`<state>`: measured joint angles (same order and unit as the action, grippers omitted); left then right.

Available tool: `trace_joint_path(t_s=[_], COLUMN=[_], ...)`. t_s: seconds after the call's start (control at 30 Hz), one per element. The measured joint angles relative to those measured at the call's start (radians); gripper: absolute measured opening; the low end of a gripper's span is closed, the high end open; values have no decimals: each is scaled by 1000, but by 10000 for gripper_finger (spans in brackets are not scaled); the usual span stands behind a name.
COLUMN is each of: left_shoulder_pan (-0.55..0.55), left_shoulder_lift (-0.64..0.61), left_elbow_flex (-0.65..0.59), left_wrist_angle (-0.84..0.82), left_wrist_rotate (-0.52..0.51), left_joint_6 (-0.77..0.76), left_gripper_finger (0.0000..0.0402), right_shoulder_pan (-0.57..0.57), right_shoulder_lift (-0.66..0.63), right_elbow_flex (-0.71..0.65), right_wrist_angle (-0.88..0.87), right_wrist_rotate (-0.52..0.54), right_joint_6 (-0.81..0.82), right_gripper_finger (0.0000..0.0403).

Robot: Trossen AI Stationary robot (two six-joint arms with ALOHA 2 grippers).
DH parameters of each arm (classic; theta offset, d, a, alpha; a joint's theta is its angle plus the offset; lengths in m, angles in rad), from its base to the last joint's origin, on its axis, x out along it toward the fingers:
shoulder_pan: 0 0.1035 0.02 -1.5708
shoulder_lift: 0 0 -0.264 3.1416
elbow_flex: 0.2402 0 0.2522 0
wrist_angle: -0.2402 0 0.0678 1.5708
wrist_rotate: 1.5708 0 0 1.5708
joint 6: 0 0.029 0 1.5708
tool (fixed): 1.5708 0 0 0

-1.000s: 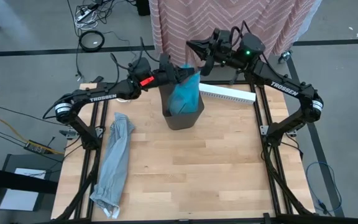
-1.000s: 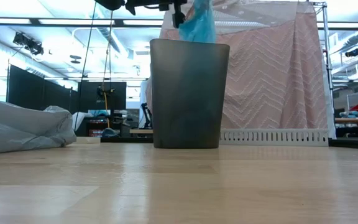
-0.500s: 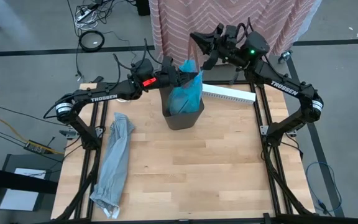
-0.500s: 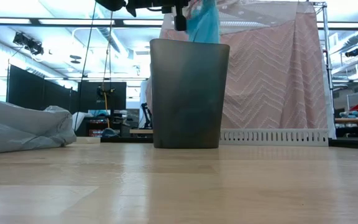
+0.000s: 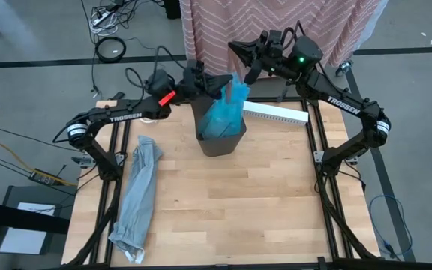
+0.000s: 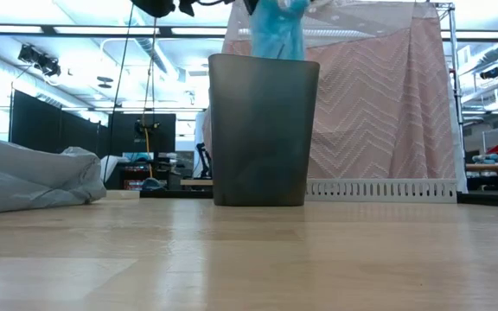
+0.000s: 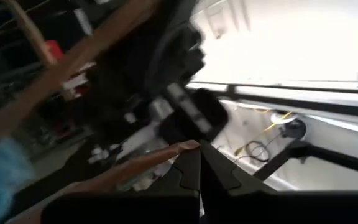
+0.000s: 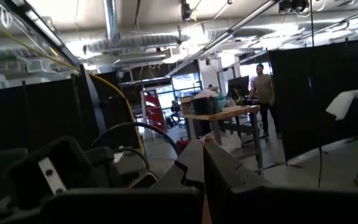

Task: Place trash/remove bag and relplace
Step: Remove the blue trash bag from the trash bin

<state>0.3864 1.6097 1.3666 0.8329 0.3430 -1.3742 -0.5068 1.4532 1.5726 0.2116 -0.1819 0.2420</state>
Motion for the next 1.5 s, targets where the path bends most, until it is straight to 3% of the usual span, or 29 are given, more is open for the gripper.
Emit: trace_joint_path(t_s=[0.2,0.37,0.53,0.67,0.83,1.1,1.3,1.5], left_shoulder_pan=[12,50,79,89,90,83,77,57], left_shoulder_lift=[-2,-2,-2,28,128,350,362,361], left_elbow_flex=[9,78,201,340,565,975,945,949], left_wrist_angle=[57,55,-99,-216,-191,-235,-164,-107], left_wrist_rotate=[-109,-151,-238,-267,-238,-180,-215,-201], left_joint_6=[-36,-37,39,111,140,107,10,33], left_gripper_finger=[2,2,2,2,2,2,2,2], right_shoulder_pan=[10,16,13,2,0,0,0,0], right_shoulder_lift=[-5,-5,-4,-1,0,1,1,-19], right_elbow_flex=[1,77,201,331,461,604,729,780], right_wrist_angle=[37,34,-13,-63,-122,-249,-379,-390], right_wrist_rotate=[-48,-95,-145,-210,-226,-155,-61,-3], right_joint_6=[54,89,139,140,113,-44,-210,-275], right_gripper_finger=[0,0,0,0,0,0,0,0])
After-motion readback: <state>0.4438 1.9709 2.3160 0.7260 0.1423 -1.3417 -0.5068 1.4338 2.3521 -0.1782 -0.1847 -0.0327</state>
